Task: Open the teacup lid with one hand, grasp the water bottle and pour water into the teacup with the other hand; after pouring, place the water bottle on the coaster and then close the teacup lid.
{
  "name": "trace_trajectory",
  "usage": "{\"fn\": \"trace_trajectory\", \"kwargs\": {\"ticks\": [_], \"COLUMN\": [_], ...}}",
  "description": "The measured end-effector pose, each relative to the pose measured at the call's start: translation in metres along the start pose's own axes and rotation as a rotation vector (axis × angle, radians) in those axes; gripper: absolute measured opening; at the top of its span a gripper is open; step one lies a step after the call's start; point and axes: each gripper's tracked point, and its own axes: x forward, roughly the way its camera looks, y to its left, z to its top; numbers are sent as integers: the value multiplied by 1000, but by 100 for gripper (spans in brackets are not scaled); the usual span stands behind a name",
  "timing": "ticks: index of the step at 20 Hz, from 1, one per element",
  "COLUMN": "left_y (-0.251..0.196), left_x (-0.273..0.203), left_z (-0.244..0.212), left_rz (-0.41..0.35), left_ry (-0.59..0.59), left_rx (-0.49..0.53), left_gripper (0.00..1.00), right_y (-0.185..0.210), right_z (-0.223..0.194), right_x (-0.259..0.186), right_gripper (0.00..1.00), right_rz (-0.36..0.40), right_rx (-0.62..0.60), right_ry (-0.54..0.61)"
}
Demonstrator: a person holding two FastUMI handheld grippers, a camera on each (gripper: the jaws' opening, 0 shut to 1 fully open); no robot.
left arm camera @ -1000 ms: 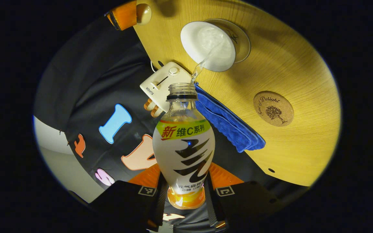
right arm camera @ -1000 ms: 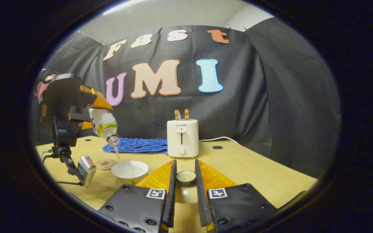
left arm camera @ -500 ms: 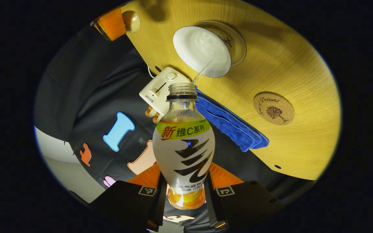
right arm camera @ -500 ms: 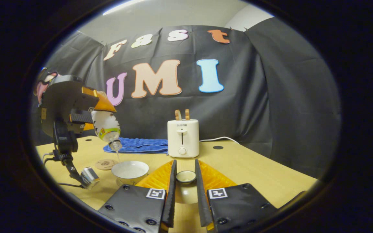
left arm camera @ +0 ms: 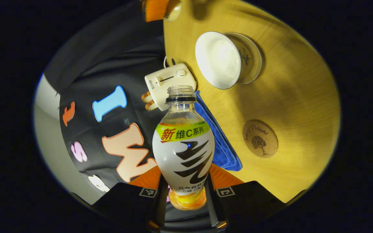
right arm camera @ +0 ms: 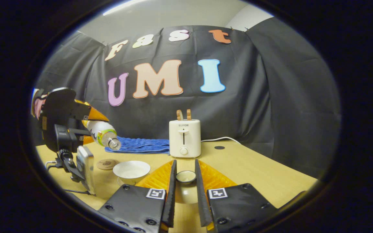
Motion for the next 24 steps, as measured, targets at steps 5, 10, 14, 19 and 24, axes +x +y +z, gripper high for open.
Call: {"fn": "trace_trajectory", "kwargs": {"ticks": [5,10,14,19,24], "left_y": [-7,13,16,-6,-15], "left_x": [0,-8,4,15,20], "left_z": [-15,-24,-12,-4,0], "left_rz": [0,56,34,-27,-54], "left_ry": [-22,-100,-187,-232,-223], "left_rx": [-533,-1028,-1467,-1724,-1771], "left_gripper": [48,50,50,50,51], "right_y": [0,0,0,0,-1], "right_z": [0,0,0,0,0], "right_x": [-1,0,0,0,1], "right_gripper": [34,34,35,35,34], "right_rz": [0,0,0,0,-2], "right_rx": [0,0,0,0,0], "right_ry": [0,0,0,1,0]}}
